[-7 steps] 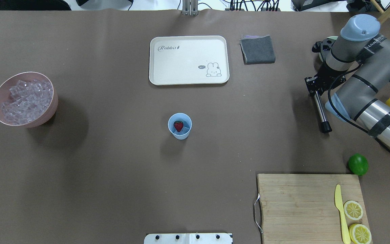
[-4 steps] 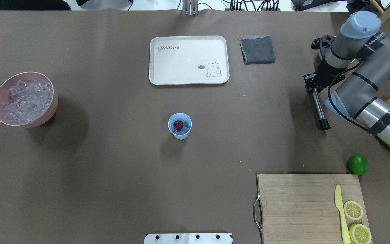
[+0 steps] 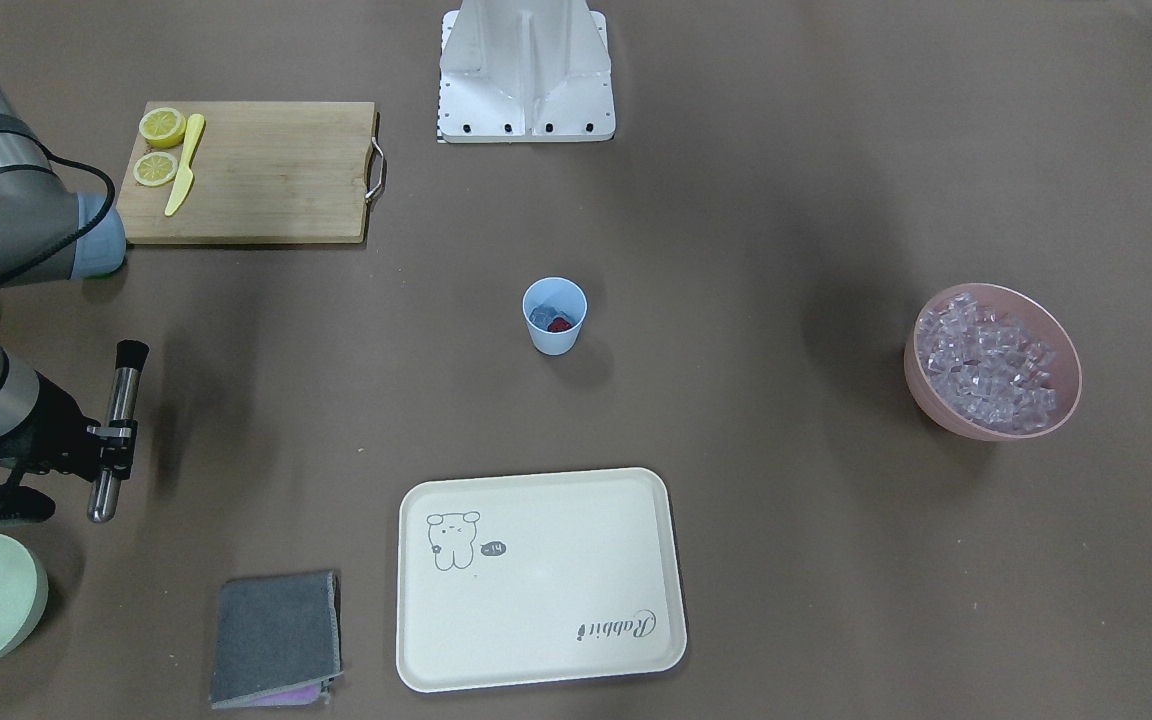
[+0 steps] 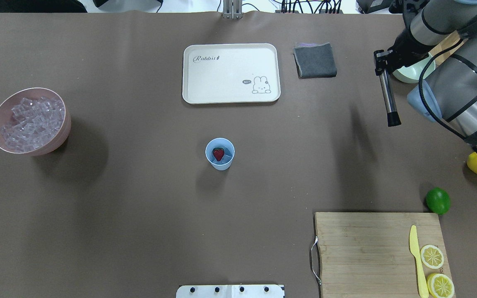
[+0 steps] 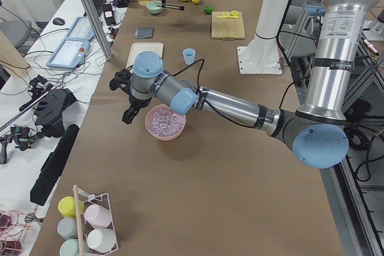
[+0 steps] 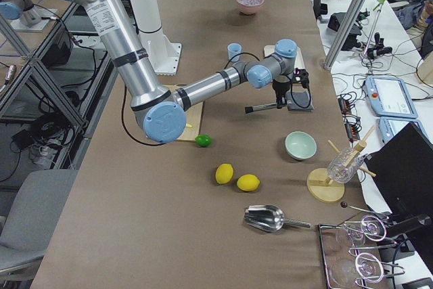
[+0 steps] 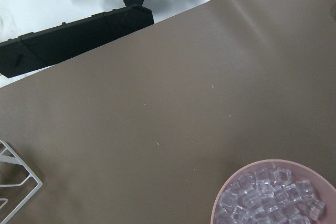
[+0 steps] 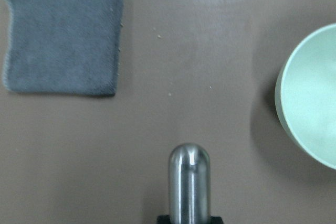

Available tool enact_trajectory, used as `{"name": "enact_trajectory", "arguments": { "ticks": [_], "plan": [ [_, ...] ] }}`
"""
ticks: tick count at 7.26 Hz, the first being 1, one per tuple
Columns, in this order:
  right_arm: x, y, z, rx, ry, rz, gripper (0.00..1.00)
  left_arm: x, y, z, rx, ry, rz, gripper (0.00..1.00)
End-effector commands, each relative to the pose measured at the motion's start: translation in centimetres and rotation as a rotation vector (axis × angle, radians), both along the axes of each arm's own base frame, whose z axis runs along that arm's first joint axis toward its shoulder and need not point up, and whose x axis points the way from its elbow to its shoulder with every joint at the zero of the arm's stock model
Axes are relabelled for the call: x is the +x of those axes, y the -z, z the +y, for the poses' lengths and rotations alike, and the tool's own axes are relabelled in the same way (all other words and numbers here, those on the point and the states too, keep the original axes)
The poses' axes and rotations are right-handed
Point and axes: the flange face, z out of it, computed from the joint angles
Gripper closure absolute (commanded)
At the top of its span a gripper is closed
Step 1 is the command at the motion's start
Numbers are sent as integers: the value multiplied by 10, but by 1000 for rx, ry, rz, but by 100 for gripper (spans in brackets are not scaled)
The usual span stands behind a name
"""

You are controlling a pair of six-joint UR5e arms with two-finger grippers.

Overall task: Mash ice and strawberries in cup
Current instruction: 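Lift the muddler and carry it with the right gripper above the blue cup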

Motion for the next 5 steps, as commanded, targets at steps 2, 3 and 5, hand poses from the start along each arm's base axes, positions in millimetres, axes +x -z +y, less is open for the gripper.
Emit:
{"name": "enact_trajectory", "arguments": {
  "ticks": [2, 3, 5],
  "plan": [
    [29, 140, 40, 201, -80, -144, 100, -5, -36, 20, -73, 10, -5, 2],
    [35, 165, 51, 228, -99, -179, 100, -6, -39, 19, -88, 17, -4, 2],
    [18, 198, 77, 343, -145, -281, 100, -6, -61, 16, -131, 17, -10, 2]
  ]
}}
